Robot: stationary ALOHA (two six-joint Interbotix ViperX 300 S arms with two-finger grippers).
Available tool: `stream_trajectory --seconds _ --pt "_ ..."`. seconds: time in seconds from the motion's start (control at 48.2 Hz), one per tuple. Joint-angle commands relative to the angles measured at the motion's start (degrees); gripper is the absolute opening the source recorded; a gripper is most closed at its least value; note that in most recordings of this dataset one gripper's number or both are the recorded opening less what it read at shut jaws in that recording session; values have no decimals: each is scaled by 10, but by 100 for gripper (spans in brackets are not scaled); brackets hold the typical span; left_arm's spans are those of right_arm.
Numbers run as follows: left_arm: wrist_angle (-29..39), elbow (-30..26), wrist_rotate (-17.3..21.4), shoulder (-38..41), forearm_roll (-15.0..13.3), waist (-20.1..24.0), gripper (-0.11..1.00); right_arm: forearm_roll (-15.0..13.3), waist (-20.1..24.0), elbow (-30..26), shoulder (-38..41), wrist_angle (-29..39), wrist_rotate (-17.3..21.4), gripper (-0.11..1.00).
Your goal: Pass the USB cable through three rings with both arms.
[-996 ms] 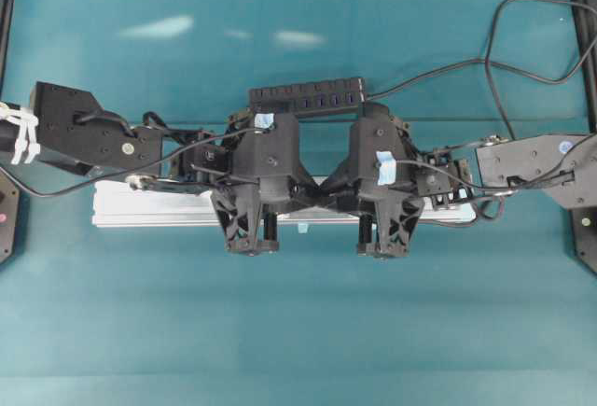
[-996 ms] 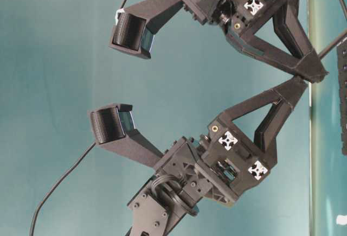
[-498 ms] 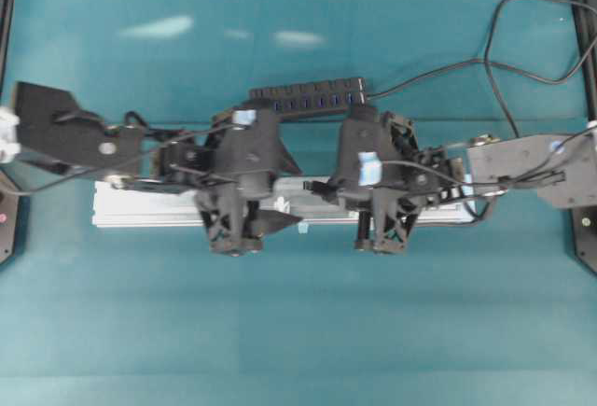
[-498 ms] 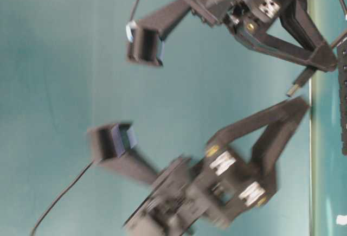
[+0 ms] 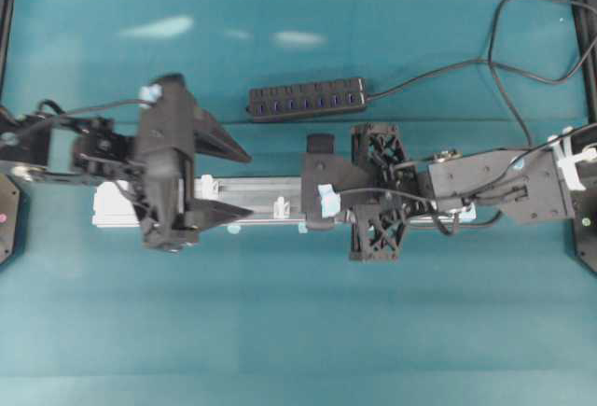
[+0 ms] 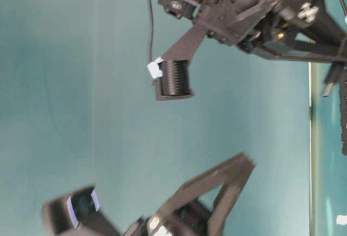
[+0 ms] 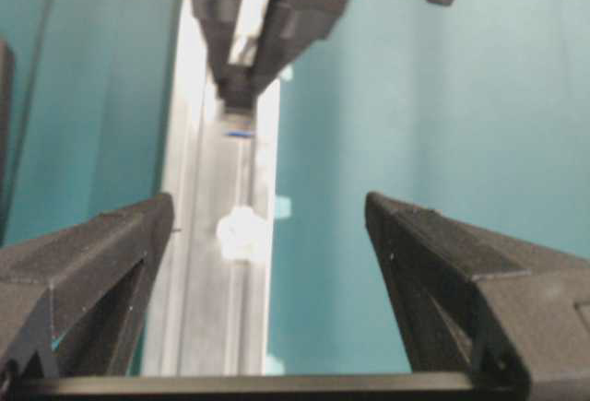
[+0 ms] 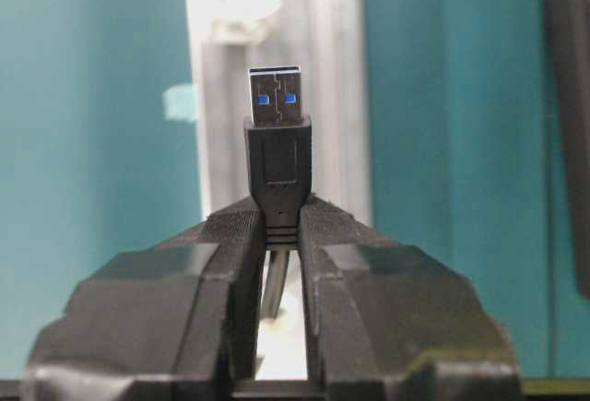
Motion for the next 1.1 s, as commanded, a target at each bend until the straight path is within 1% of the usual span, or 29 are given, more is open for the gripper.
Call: stream_trajectory --seconds 0.0,0.145,0.394,0.457,0.851,1.079 --pt "-3 4 -1 -33 1 4 92 1 5 -7 4 0 -7 -6" --pt "10 22 -1 -64 1 6 92 2 11 -12 20 0 -6 -6" --pt "71 42 -3 -116 2 5 92 2 11 -23 50 0 -6 -6" --pt "76 47 -3 -126 1 5 92 2 9 -26 53 -1 -7 -6" --pt "81 56 -3 -140 1 5 92 1 -12 -37 62 -1 -7 -6" --pt "81 54 -3 -140 2 5 92 2 -13 -42 76 -11 -8 -6"
